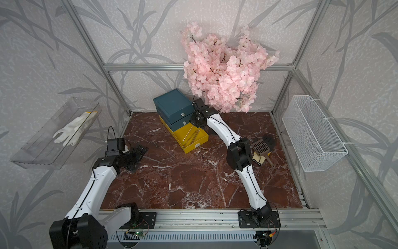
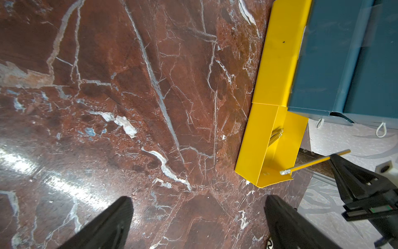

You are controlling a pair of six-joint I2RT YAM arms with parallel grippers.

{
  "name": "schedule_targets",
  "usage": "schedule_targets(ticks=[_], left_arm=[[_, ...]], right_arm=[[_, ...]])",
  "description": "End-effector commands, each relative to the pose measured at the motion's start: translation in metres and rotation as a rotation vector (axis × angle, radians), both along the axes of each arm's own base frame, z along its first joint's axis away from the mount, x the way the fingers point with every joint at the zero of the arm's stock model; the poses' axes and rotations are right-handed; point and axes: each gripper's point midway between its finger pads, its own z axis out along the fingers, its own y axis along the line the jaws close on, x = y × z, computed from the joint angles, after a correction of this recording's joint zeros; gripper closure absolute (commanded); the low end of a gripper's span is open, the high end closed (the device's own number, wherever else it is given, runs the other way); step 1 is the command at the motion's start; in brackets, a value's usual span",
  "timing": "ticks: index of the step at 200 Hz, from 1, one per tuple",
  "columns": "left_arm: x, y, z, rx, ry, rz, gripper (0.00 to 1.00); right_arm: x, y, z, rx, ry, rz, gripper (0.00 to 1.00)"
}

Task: Please place the pencils in the drawer according to their color
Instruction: Place the pencil in the drawer, then adjust the pencil in the storage box.

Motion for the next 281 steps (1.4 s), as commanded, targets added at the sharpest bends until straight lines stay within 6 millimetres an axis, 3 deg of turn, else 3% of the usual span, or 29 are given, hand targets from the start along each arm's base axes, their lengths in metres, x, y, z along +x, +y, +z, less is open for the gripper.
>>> schedule_targets(ticks=[1,43,78,104,127,139,179,211,281], left_arm=[[0.004,-0.001,0.015,0.004,-0.038,-0.013,0.00],[0.005,0.000,0.015,0.003,-0.046,-0.002,0.00],[0.004,0.001,0.016,0.013,-0.044,0.003,0.00],[0.000,0.003,0.017,0.029,-0.040,0.003,0.00],[-0.003,0.004,0.021,0.038,-0.046,0.004,0.00],[-0.004,0.003,0.022,0.037,-0.049,0.005,0.00],[-0.006,0.002,0.025,0.033,-0.059,0.006,0.00],[-0.006,0.002,0.025,0.034,-0.058,0.006,0.00],[-0.005,0.004,0.027,0.035,-0.063,0.013,0.00]], right_arm=[[0.000,-0.008,-0.012,-0.087,0.013,0.035,1.00],[-0.013,-0.002,-0.044,-0.134,0.071,0.101,1.00],[-0.031,0.011,-0.050,-0.138,0.092,0.175,1.00],[-0.035,0.013,-0.032,-0.105,0.061,0.192,0.86],[-0.036,0.007,-0.019,-0.126,0.026,0.199,0.55],[-0.037,0.001,-0.016,-0.153,0.019,0.198,0.49],[-0.034,-0.014,-0.017,-0.188,0.018,0.177,0.47],[-0.029,-0.023,-0.032,-0.203,0.050,0.153,0.45],[-0.017,-0.016,-0.065,-0.198,0.105,0.146,0.44]])
